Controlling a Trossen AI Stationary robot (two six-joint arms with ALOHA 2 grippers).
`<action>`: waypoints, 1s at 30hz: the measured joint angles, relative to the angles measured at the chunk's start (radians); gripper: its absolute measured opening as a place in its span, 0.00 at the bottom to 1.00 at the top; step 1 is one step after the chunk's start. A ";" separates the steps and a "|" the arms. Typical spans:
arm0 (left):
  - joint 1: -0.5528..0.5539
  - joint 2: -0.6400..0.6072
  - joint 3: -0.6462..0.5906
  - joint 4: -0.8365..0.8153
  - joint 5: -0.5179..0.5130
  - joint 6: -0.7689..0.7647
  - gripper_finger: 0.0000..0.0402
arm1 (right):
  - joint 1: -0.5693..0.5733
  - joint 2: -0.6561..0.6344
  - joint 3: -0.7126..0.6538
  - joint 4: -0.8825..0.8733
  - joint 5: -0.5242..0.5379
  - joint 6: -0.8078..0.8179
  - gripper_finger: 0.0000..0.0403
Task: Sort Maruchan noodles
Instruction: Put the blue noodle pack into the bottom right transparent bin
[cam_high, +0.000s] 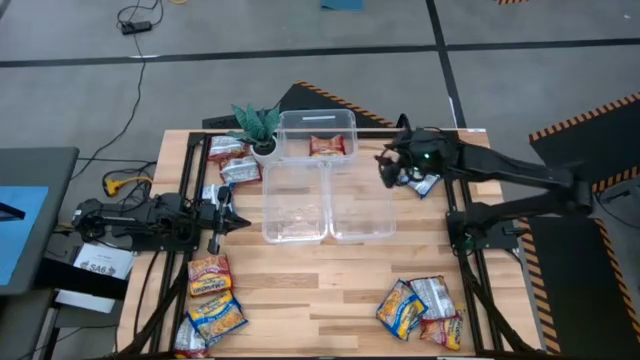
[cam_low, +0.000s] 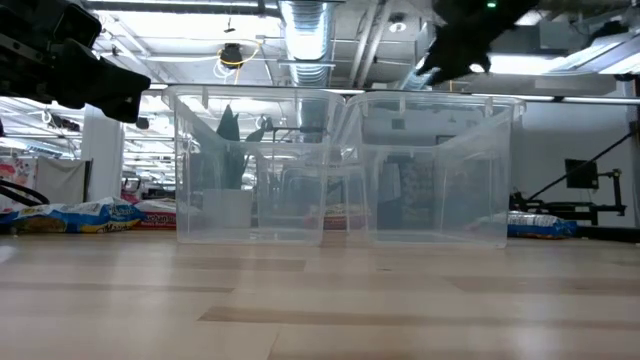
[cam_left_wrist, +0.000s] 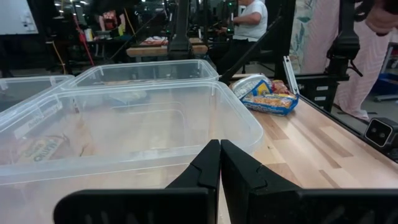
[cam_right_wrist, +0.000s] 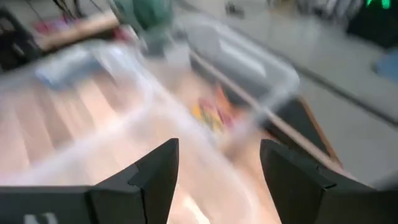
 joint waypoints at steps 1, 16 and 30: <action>0.000 0.000 0.000 0.000 -0.001 0.000 0.00 | 0.003 -0.017 -0.001 -0.059 0.016 0.030 0.62; 0.000 0.000 0.000 0.003 -0.020 -0.098 0.00 | -0.026 -0.058 -0.168 -0.530 0.082 0.424 0.62; 0.000 0.000 0.000 0.003 -0.019 -0.103 0.00 | -0.238 -0.056 -0.367 -0.249 0.060 0.469 0.62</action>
